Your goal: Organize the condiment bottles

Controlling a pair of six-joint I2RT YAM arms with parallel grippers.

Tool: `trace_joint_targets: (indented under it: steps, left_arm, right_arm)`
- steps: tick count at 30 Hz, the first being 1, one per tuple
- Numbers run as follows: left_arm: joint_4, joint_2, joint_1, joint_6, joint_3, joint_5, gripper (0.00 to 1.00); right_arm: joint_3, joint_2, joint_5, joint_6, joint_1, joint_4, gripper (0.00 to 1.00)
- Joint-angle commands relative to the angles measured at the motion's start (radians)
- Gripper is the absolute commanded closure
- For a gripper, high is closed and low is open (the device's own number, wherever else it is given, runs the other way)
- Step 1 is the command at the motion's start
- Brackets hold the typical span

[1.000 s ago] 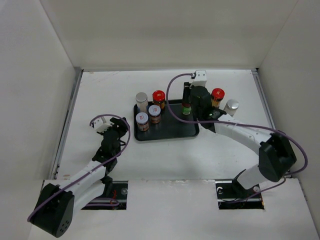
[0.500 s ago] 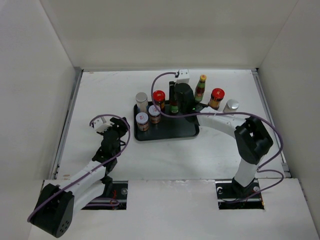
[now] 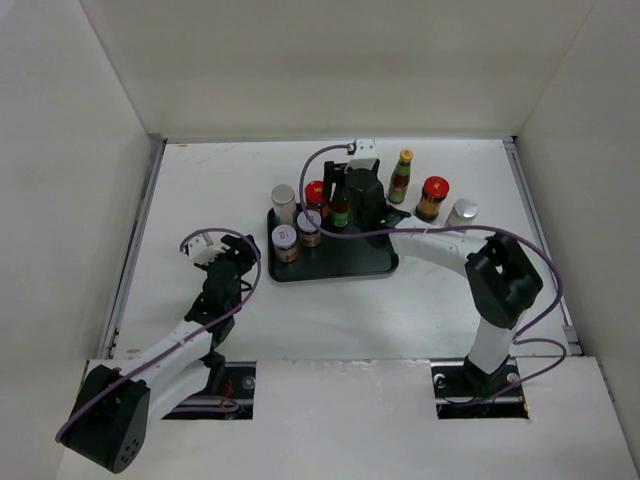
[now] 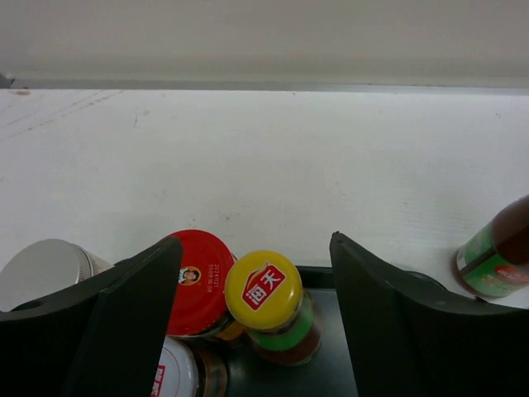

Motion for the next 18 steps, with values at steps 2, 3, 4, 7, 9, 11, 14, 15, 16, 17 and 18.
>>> trace_joint_targets:
  steps: [2, 3, 4, 7, 9, 11, 14, 15, 16, 17, 18]
  left_arm:
    - [0.056, 0.013, 0.006, -0.016, 0.006, 0.012, 0.4]
    - [0.056, 0.011, 0.006, -0.016, 0.006, 0.013, 0.4]
    - [0.056, 0.005, 0.005, -0.016, 0.005, 0.013, 0.4]
    - [0.056, -0.001, 0.006, -0.016, 0.003, 0.009, 0.4]
    - [0.054, -0.001, 0.009, -0.016, 0.003, 0.013, 0.4]
    - [0.056, -0.006, 0.008, -0.016, 0.002, 0.013, 0.4]
    - [0.056, 0.001, 0.01, -0.016, 0.003, 0.013, 0.39]
    - [0.054, 0.001, 0.008, -0.016, 0.003, 0.016, 0.39]
    - [0.054, -0.002, 0.006, -0.011, 0.003, 0.018, 0.39]
    - [0.056, -0.004, 0.008, -0.01, 0.003, 0.016, 0.39]
    - [0.056, -0.004, 0.011, -0.011, 0.003, 0.016, 0.39]
  right_arm:
    - [-0.047, -0.133, -0.001, 0.019, 0.001, 0.084, 0.15]
    - [-0.063, -0.162, -0.018, 0.019, -0.008, 0.08, 0.15]
    - [-0.084, -0.194, -0.034, 0.02, -0.023, 0.083, 0.15]
    - [-0.149, -0.277, -0.09, 0.063, -0.107, 0.076, 0.37]
    - [-0.169, -0.302, -0.135, 0.095, -0.185, 0.051, 0.63]
    - [-0.167, -0.328, -0.152, 0.134, -0.264, -0.033, 0.73]
    - [-0.121, -0.317, -0.155, 0.12, -0.353, -0.129, 0.62]
    - [-0.098, -0.302, -0.149, 0.103, -0.374, -0.157, 0.54]
    - [-0.078, -0.287, -0.144, 0.09, -0.391, -0.177, 0.44]
    - [-0.059, -0.265, -0.15, 0.076, -0.407, -0.195, 0.36]
    - [-0.037, -0.244, -0.16, 0.059, -0.416, -0.217, 0.28]
